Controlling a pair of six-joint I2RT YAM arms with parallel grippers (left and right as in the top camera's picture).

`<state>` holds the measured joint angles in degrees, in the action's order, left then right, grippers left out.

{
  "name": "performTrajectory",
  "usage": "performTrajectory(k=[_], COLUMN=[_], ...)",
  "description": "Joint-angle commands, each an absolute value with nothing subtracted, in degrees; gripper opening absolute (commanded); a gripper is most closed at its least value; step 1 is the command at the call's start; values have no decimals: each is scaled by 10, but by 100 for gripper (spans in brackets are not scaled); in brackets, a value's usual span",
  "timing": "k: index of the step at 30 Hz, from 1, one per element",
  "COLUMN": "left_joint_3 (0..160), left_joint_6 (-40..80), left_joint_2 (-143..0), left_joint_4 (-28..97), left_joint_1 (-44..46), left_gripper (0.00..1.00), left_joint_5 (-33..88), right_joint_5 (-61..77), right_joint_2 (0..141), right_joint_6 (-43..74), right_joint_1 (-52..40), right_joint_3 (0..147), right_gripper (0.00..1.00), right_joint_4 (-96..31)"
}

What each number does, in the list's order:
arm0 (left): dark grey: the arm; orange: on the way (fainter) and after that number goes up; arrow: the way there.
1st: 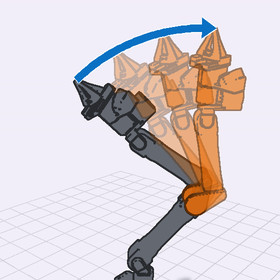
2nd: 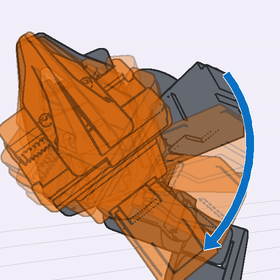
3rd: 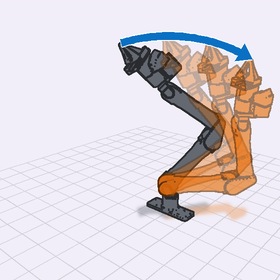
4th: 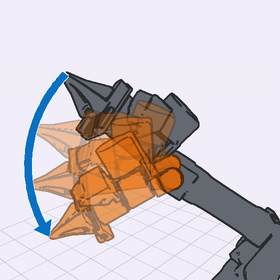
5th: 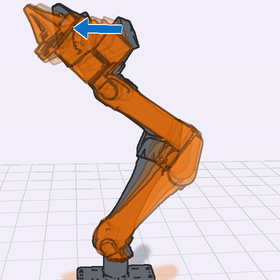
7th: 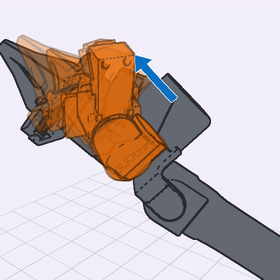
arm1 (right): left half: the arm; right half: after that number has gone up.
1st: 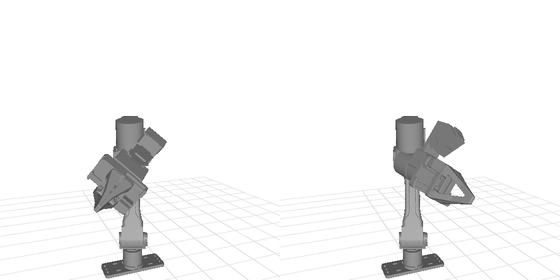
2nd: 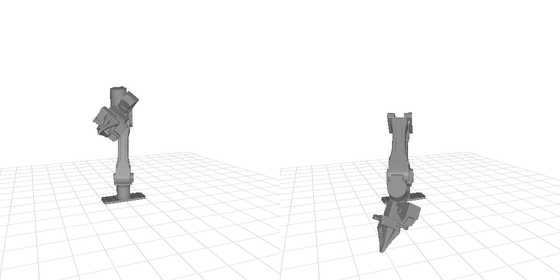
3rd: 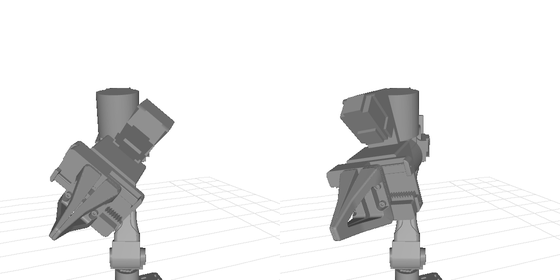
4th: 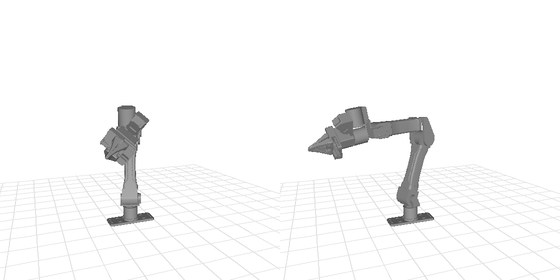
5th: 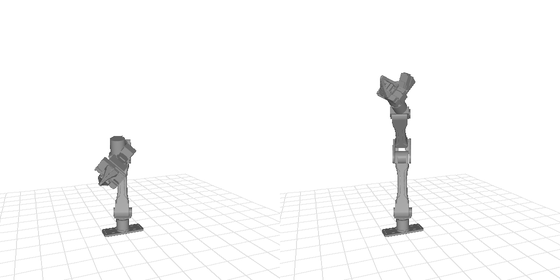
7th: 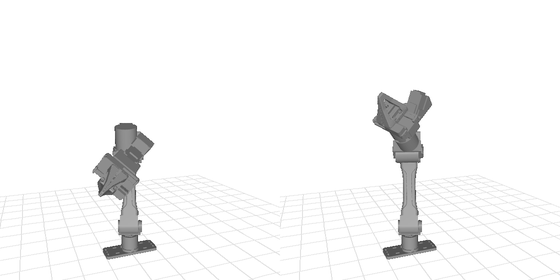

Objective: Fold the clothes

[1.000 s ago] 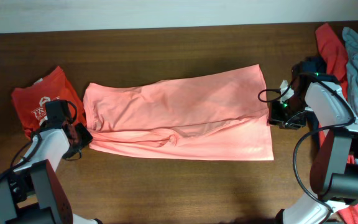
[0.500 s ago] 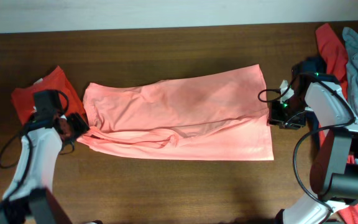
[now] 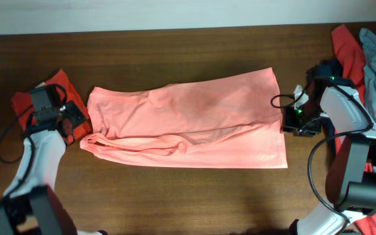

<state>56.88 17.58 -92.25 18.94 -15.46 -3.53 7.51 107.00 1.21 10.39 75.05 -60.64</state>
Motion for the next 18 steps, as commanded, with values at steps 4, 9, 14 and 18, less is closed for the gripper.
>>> performTrajectory(k=[4, 9, 14, 18], left_joint_3=[573, 573, 575, 578], left_joint_6=[150, 149, 149, 149], left_joint_2=[-1011, -1045, -1046, -1046], left_joint_4=[151, 153, 152, 152], left_joint_1=[-159, -193, -259, -300], left_gripper=[1, 1, 1, 1], left_joint_5=[-9, -13, -11, 70], right_joint_5=[70, 70, 70, 70], right_joint_2=[1073, 1073, 1073, 1073], right_joint_6=[9, 9, 9, 9], right_joint_1=[101, 101, 101, 101], right_joint_3=[720, 716, 716, 716], right_gripper=[45, 45, 45, 45], right_joint_4=[-597, -594, -592, -589])
